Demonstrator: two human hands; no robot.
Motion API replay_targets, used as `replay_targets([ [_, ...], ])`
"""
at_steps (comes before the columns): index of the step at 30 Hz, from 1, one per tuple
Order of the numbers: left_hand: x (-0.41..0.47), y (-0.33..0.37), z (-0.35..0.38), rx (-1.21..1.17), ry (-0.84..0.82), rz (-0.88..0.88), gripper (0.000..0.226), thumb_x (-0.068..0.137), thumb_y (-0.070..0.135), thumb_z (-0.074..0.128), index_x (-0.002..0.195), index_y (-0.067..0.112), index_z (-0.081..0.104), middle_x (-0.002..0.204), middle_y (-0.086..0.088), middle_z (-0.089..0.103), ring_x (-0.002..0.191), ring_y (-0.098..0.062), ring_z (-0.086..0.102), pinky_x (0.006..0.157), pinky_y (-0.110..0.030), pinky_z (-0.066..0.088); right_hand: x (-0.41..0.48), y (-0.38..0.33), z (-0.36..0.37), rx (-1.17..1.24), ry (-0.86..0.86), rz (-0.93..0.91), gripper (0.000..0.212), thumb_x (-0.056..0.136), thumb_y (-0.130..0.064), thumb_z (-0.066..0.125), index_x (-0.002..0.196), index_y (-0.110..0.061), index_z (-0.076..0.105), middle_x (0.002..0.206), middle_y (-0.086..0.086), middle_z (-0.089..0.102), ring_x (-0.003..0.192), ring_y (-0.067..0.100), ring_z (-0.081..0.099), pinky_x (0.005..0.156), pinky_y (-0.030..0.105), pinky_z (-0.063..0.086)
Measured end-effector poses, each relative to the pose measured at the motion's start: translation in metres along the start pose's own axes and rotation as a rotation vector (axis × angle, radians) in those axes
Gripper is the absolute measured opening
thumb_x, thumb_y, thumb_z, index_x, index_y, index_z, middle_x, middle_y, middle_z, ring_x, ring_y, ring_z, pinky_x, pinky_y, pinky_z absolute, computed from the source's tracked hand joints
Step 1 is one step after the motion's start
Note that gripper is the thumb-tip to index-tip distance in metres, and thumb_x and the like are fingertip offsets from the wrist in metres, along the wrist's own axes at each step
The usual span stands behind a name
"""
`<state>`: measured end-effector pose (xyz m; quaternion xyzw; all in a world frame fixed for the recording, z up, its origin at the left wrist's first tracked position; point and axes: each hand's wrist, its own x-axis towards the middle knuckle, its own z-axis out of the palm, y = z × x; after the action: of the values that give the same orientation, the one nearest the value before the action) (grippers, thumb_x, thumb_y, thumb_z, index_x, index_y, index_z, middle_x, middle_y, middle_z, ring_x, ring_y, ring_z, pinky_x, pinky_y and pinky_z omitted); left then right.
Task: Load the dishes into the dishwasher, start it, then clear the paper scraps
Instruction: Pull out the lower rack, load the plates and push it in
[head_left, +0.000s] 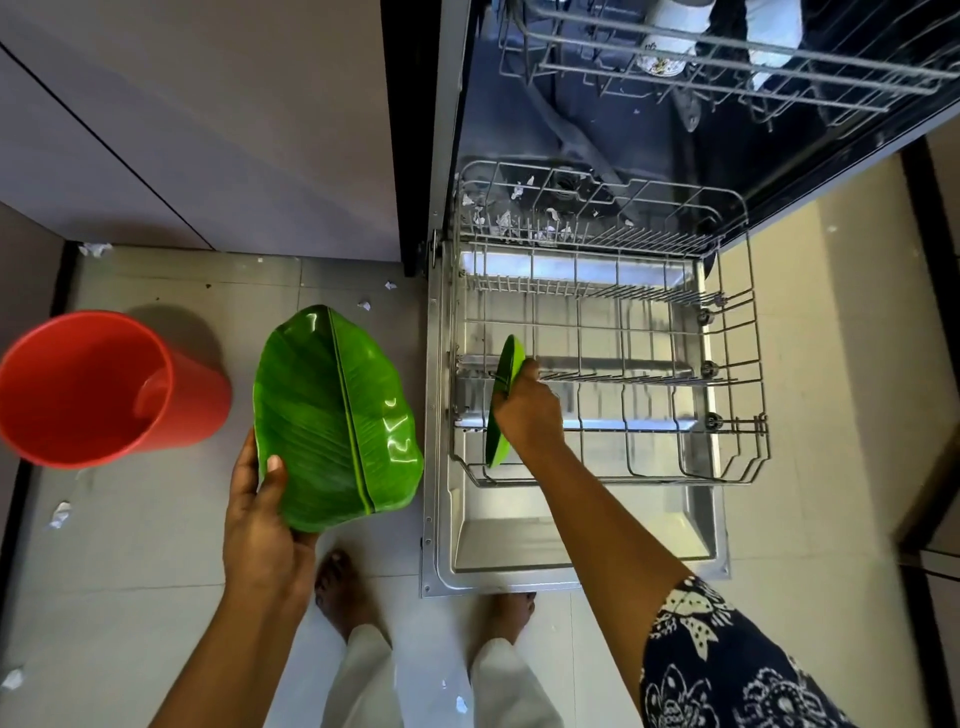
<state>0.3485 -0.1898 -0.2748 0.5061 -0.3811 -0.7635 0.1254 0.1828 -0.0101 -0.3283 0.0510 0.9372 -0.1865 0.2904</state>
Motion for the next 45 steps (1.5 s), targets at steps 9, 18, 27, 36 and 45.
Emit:
replay_targets([
  [9,0.006,-0.002,-0.003,0.027,0.006,0.012,0.042,0.101,0.015,0.038,0.140,0.030,0.044,0.134,0.002,0.057,0.108,-0.015,0.063,0.075,-0.039,0.056,-0.005,-0.012,0.003,-0.451,0.043,-0.113,0.061,0.098,-0.015,0.040,0.145,0.003,0.005,0.123,0.024,0.054,0.100,0.033,0.063,0.083,0.039,0.054],
  [18,0.013,-0.002,-0.004,0.018,0.008,0.006,0.043,0.100,0.013,0.038,0.140,0.029,0.043,0.136,0.002,0.055,0.120,-0.022,0.056,0.079,-0.041,0.055,-0.014,-0.011,0.027,-0.496,0.053,-0.202,0.061,0.097,-0.009,0.035,0.146,0.006,0.002,0.142,0.029,0.036,0.101,0.035,0.064,0.080,0.039,0.053],
  [27,0.021,0.008,-0.015,0.002,0.048,0.021,0.044,0.100,0.013,0.038,0.140,0.031,0.044,0.136,0.003,0.055,0.121,-0.024,0.055,0.078,-0.044,0.055,-0.026,0.001,0.018,-0.270,0.044,-0.049,0.067,0.099,-0.006,0.036,0.148,-0.004,-0.009,0.151,0.022,0.023,0.111,0.033,0.058,0.085,0.039,0.053],
  [36,0.026,0.006,-0.012,-0.007,0.036,0.001,0.044,0.100,0.013,0.039,0.140,0.030,0.044,0.135,0.002,0.056,0.121,-0.025,0.056,0.079,-0.047,0.054,-0.018,0.018,0.001,-0.111,0.167,0.005,0.047,0.102,-0.023,0.029,0.146,-0.017,0.018,0.120,0.018,0.056,0.102,0.033,0.059,0.084,0.041,0.049],
  [45,0.026,0.002,-0.010,-0.036,0.034,-0.012,0.044,0.100,0.013,0.038,0.139,0.031,0.045,0.135,0.000,0.057,0.114,-0.022,0.060,0.076,-0.044,0.056,-0.026,0.016,-0.002,-0.006,0.122,0.097,0.047,0.101,-0.017,0.032,0.145,-0.016,0.017,0.106,0.017,0.061,0.094,0.033,0.064,0.075,0.038,0.056],
])
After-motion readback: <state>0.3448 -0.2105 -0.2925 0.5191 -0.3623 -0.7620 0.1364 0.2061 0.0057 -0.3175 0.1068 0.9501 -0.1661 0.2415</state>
